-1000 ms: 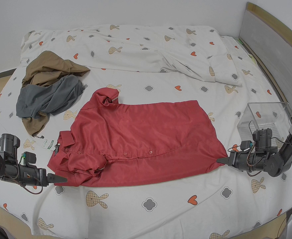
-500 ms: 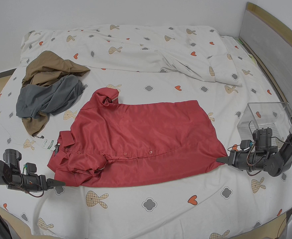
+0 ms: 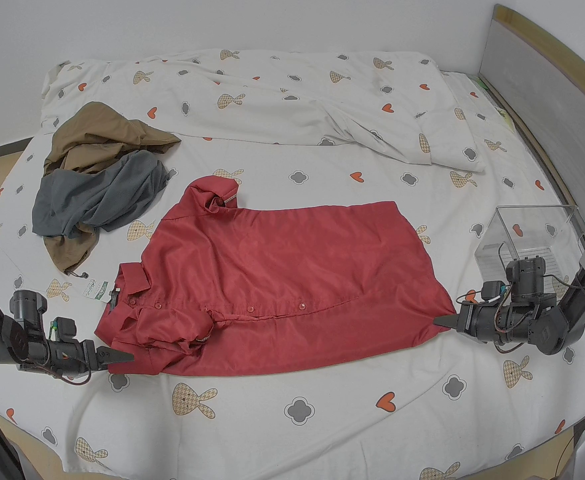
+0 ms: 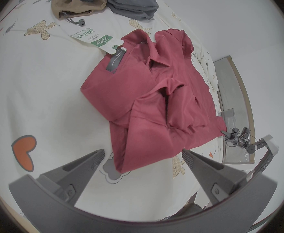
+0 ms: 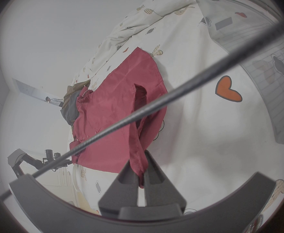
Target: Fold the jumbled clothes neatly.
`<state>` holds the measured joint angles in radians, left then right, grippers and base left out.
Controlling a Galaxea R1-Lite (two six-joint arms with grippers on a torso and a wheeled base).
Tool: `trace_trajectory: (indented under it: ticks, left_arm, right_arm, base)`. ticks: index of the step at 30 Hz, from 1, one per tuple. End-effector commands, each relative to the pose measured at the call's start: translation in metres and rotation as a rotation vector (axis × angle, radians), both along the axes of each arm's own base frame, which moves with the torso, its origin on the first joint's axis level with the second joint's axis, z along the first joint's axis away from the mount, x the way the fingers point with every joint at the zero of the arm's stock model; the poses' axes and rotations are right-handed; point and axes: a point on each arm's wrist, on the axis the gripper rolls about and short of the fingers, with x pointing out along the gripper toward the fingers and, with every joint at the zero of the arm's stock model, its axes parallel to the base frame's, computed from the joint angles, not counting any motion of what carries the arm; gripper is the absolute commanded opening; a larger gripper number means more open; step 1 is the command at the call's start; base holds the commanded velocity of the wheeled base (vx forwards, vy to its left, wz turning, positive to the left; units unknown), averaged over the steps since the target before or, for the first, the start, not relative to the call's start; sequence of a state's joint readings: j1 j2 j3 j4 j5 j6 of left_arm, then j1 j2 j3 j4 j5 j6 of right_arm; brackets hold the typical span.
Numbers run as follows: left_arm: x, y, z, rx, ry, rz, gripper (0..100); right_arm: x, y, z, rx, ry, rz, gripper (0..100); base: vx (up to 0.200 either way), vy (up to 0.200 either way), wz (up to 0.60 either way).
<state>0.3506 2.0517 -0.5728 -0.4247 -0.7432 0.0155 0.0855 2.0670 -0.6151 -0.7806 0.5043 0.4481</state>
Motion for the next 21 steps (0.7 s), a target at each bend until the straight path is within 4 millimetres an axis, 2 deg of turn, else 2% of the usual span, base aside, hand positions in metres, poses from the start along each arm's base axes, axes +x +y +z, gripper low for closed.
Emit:
trace_trajectory:
  ticks: [1, 7, 8, 21]
  left_arm:
    - [0.009, -0.007, 0.005, -0.003, -0.018, -0.019, 100]
    - [0.020, -0.018, 0.007, -0.022, -0.017, -0.041, 100]
    - [0.021, -0.019, 0.007, -0.025, -0.015, -0.040, 0]
    - [0.021, -0.015, 0.006, -0.028, -0.009, -0.021, 0]
  right_arm:
    - [0.000, 0.000, -0.001, 0.000, 0.004, 0.001, 0]
    - [0.000, 0.000, -0.001, 0.000, 0.004, -0.001, 0]
    - [0.000, -0.001, -0.001, 0.000, 0.004, -0.002, 0]
    - [0.000, -0.001, -0.002, -0.001, 0.007, -0.003, 0]
  base:
    - [0.000, 0.000, 0.00]
    - [0.000, 0.000, 0.00]
    - [0.000, 0.000, 0.00]
    - [0.000, 0.000, 0.00]
